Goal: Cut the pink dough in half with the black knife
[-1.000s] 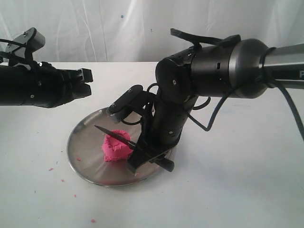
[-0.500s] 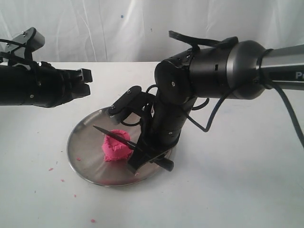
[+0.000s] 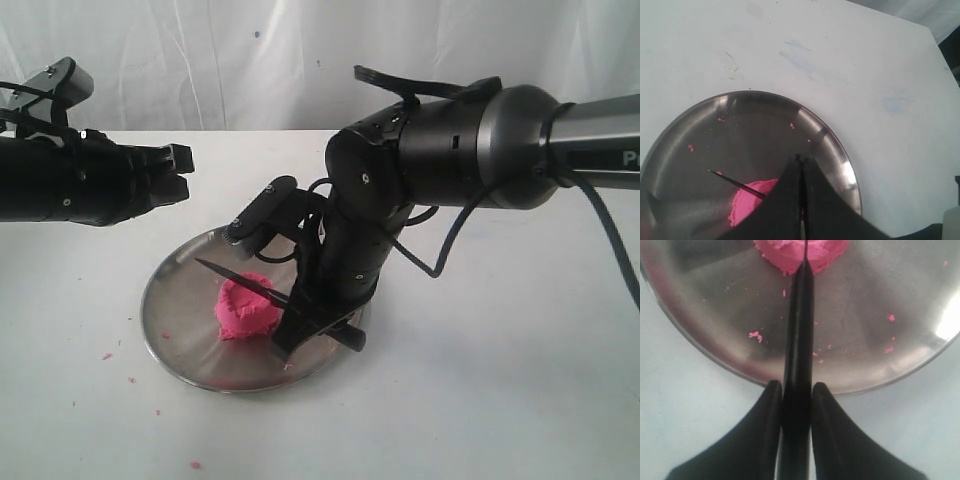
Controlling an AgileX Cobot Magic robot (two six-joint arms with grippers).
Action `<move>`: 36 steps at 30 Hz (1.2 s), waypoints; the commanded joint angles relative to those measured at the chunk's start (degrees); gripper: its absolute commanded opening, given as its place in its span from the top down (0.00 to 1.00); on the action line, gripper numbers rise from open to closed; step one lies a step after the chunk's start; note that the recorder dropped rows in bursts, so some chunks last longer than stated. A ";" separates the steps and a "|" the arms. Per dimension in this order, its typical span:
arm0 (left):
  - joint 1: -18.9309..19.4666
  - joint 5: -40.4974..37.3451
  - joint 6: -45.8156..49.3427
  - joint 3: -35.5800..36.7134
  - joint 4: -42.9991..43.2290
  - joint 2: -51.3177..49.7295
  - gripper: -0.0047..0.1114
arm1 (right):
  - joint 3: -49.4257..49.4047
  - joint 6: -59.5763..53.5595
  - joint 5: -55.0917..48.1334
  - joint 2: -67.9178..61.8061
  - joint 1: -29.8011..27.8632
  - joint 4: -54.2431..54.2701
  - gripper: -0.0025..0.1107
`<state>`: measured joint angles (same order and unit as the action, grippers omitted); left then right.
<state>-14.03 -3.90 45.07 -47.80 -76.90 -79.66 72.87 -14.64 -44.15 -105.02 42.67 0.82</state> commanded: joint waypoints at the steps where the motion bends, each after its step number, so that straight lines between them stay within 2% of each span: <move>1: 0.21 -0.69 0.04 -0.10 -0.54 -0.90 0.96 | -0.15 -0.68 0.51 -0.88 -0.49 -0.82 0.98; 25: 0.21 -2.30 -0.13 -0.96 -0.79 -11.79 0.96 | -0.15 -1.67 -0.07 -1.33 -0.49 -0.82 0.98; 27: 1.39 -5.69 -0.13 -2.74 -1.30 -12.94 0.96 | -0.15 -1.67 -0.17 -1.33 -0.49 -0.82 0.98; 29: 4.36 -10.14 0.11 -5.05 -1.59 -13.63 0.96 | -0.15 -1.67 -0.17 -1.33 -0.49 -0.82 0.98; 32: 10.91 -18.45 2.72 -5.67 -3.83 -14.50 0.96 | -0.15 -1.67 -0.17 -1.33 -0.49 -0.82 0.98; 36: 12.43 -26.11 6.82 -5.67 -10.48 -18.10 0.96 | -0.15 -1.67 -0.41 -1.33 -0.49 -0.82 0.98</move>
<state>-2.02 -24.77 48.96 -53.13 -82.78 -96.02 72.87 -15.66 -44.16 -106.47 42.41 0.00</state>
